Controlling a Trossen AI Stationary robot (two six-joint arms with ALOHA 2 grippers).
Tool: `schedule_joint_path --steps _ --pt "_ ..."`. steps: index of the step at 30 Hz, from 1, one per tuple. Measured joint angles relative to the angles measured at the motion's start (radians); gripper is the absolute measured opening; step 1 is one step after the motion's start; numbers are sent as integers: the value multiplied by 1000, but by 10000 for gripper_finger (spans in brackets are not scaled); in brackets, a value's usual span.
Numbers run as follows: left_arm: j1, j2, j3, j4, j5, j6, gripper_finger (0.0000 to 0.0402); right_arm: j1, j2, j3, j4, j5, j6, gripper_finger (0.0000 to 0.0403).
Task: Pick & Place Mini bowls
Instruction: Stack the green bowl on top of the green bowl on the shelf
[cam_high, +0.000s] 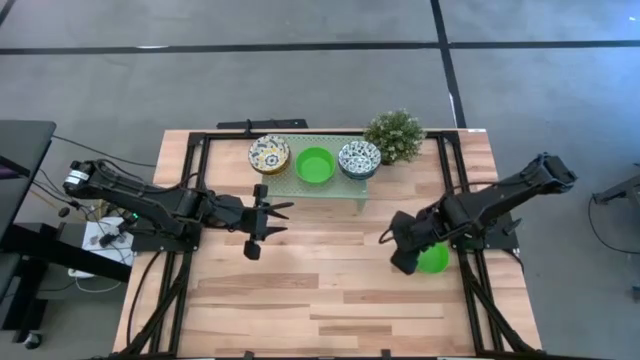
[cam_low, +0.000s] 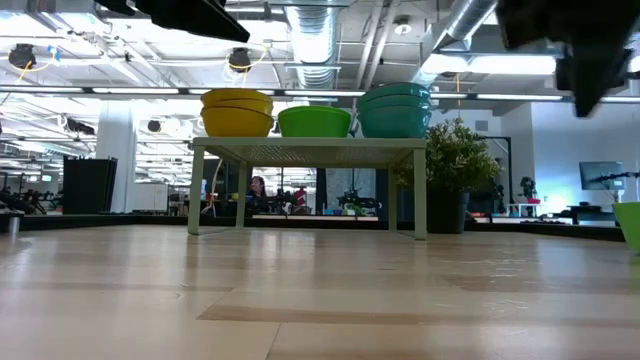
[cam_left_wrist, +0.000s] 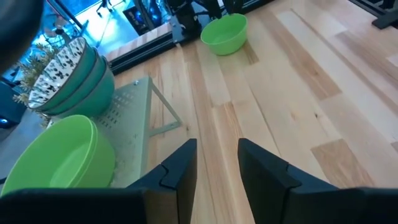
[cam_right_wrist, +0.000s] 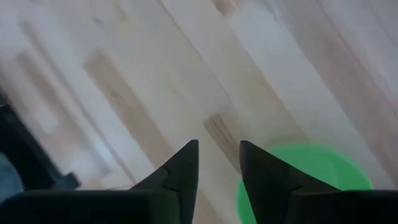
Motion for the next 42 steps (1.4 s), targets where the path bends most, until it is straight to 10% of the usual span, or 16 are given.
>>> schedule_joint_path --steps 27,42 --pt "0 0 0 17 0 0 117 183 0 -335 244 0 363 175" --pt "0 0 0 30 0 0 117 167 0 -330 341 -49 259 18"
